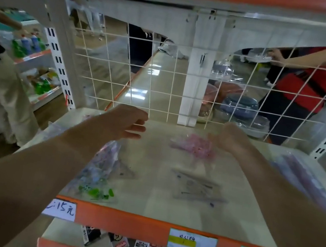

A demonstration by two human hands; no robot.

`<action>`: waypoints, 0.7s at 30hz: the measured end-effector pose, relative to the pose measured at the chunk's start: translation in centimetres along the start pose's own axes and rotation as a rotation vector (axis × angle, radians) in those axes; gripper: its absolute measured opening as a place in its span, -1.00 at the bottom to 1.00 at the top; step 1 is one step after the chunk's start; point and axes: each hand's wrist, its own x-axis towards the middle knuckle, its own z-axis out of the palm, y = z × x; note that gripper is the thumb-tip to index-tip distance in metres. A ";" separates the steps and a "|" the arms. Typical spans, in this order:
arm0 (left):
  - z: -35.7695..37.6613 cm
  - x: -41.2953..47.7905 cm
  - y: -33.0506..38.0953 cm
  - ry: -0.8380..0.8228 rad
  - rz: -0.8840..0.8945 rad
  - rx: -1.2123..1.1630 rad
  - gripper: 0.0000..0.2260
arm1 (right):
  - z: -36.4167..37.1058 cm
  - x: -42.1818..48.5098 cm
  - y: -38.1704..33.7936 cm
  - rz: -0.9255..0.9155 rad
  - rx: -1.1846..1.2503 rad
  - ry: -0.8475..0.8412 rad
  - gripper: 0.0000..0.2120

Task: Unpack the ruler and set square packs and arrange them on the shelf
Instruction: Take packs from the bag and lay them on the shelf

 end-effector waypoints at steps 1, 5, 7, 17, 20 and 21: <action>-0.9 -0.3 0.0 0.030 0.017 0.039 -0.91 | -0.1 0.0 -0.3 -0.009 -0.016 0.031 -0.71; -5.2 -1.2 -0.1 0.183 0.094 0.316 -0.90 | 1.0 -0.6 -3.9 -0.241 0.059 -0.096 -0.70; -7.4 -1.7 -0.4 0.242 0.105 0.477 -0.87 | 2.1 -2.5 -7.1 -0.340 0.156 -0.249 -0.70; -12.2 -4.7 -4.6 0.074 -0.037 1.048 -0.35 | 9.3 -6.5 -15.8 -0.527 -0.074 -0.500 -0.46; -12.8 -4.8 -6.0 0.090 -0.059 1.112 -0.28 | 9.3 -6.4 -15.7 -0.463 0.102 -0.536 -0.44; -13.0 -4.9 -6.1 0.109 -0.055 1.096 -0.33 | 9.2 -6.3 -15.5 -0.412 0.201 -0.578 -0.43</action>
